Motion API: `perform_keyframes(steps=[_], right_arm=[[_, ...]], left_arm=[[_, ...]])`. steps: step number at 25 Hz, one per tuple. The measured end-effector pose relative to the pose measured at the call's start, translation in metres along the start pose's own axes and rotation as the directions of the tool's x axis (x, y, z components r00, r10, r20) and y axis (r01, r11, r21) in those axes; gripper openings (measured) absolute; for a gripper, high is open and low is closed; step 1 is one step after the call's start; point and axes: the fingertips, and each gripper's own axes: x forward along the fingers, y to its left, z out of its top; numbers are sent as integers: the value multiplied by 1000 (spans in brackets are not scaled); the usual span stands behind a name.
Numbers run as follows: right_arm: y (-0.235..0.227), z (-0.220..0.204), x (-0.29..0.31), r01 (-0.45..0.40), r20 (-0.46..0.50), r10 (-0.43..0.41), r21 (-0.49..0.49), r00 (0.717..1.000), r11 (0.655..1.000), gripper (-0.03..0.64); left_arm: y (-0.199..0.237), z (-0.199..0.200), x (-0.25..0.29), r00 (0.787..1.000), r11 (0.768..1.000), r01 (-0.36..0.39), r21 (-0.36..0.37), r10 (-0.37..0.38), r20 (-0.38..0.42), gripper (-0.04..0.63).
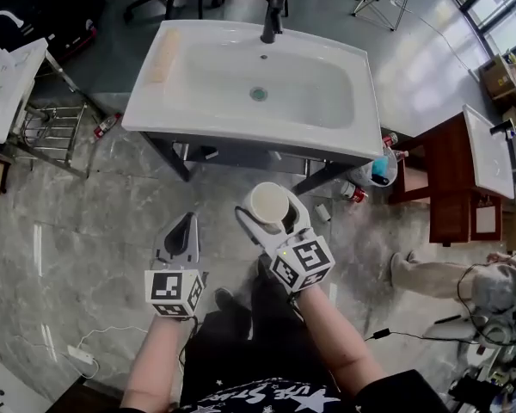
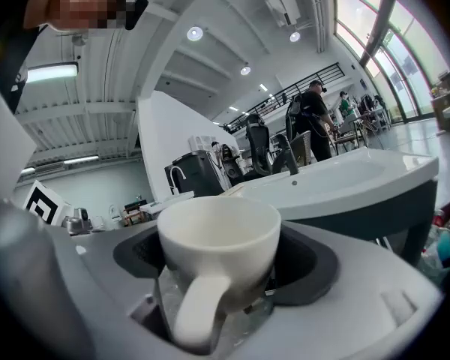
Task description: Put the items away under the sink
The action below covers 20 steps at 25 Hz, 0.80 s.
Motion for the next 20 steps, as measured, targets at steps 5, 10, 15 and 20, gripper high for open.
perform_keyframes(steps=[5, 10, 15, 20], right_arm=[[-3, -33, 17, 34, -9, -34, -54, 999, 998, 394], [-23, -64, 44, -11, 26, 16, -167, 1000, 986, 394], [-73, -128, 91, -23, 6, 24, -131, 1000, 991, 394], [-122, -188, 125, 13, -28, -17, -162, 999, 987, 394]], left_arm=[[19, -22, 6, 1000, 1000, 18, -1, -18, 15, 9], [38, -50, 38, 997, 1000, 15, -17, -14, 70, 9], [61, -112, 90, 998, 1000, -15, 4, 15, 61, 9], [83, -167, 136, 999, 999, -17, 35, 15, 51, 9]])
